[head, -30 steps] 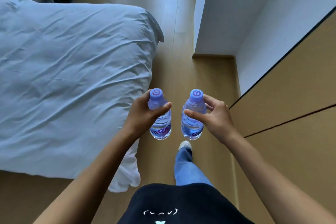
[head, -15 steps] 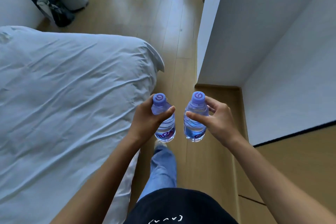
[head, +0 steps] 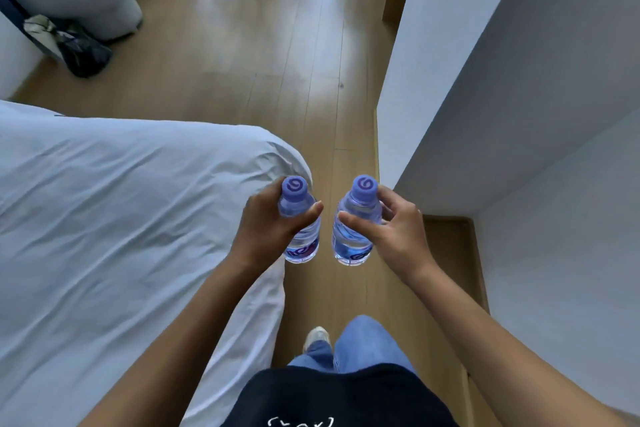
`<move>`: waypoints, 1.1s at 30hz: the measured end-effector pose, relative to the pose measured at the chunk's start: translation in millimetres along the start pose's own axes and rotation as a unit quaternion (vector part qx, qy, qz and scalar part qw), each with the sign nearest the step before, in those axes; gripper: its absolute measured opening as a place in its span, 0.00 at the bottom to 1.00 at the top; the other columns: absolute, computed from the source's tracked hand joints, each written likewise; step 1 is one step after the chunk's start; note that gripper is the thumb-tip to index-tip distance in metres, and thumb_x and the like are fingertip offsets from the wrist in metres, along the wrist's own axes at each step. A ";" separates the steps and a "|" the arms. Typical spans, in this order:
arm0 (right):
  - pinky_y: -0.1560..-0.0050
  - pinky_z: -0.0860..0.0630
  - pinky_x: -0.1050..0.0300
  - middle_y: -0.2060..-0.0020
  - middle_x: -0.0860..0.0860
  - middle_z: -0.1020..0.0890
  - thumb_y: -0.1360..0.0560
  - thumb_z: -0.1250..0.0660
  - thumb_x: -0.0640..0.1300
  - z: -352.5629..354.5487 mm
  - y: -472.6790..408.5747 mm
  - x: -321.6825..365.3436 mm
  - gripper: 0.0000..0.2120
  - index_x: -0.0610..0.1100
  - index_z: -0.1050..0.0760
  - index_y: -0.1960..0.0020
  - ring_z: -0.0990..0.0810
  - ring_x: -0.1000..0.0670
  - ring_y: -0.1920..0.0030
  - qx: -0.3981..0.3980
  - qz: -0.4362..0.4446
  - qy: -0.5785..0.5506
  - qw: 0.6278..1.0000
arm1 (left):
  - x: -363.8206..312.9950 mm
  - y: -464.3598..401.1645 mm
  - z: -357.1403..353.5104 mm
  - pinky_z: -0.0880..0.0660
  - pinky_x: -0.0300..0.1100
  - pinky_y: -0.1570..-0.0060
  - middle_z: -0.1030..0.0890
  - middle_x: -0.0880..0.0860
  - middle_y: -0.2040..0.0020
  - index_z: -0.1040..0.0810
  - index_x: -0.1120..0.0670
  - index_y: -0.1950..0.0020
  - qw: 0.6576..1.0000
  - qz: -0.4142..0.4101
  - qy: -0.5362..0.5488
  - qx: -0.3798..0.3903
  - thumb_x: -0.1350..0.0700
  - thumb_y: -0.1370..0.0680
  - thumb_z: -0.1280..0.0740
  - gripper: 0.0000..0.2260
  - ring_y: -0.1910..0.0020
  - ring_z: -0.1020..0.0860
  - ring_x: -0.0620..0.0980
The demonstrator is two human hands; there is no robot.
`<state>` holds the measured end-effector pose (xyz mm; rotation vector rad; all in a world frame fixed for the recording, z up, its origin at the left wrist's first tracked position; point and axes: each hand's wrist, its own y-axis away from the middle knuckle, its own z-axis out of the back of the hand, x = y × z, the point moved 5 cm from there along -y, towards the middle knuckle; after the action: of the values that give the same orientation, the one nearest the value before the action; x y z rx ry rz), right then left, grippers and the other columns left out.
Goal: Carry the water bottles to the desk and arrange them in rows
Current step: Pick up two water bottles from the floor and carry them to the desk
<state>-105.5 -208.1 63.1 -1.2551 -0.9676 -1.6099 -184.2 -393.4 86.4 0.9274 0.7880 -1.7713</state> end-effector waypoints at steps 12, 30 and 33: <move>0.49 0.18 0.58 0.52 0.60 0.15 0.34 0.21 0.48 -1.9 -282.1 6.5 0.21 0.53 0.21 0.43 0.15 0.57 0.51 0.023 0.019 0.004 1.000 | 49.3 -267.4 -24.8 0.25 0.41 0.57 0.17 0.50 0.60 0.21 0.54 0.54 0.998 0.051 0.032 -0.002 0.49 0.31 0.23 0.13 0.60 0.20 0.50; 0.55 0.23 0.71 0.55 0.66 0.16 0.31 0.21 0.47 27.0 -669.3 50.6 0.17 0.52 0.20 0.44 0.16 0.62 0.53 -0.023 0.061 0.023 0.998 | 58.0 -671.4 -42.6 0.23 0.42 0.57 0.17 0.51 0.58 0.19 0.56 0.50 0.999 0.025 0.019 -0.016 0.52 0.28 0.24 0.12 0.60 0.20 0.51; 0.53 0.20 0.65 0.52 0.56 0.14 0.31 0.21 0.47 23.8 -739.0 56.1 0.19 0.46 0.19 0.42 0.15 0.57 0.52 -0.037 0.056 0.022 0.998 | 67.1 -747.2 -43.6 0.23 0.44 0.56 0.17 0.53 0.59 0.20 0.57 0.51 1.000 0.016 0.025 0.004 0.51 0.29 0.24 0.12 0.59 0.20 0.53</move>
<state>-799.6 52.6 71.0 -1.2957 -0.8036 -1.5900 -889.5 -134.1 86.2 0.9875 0.7952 -1.7299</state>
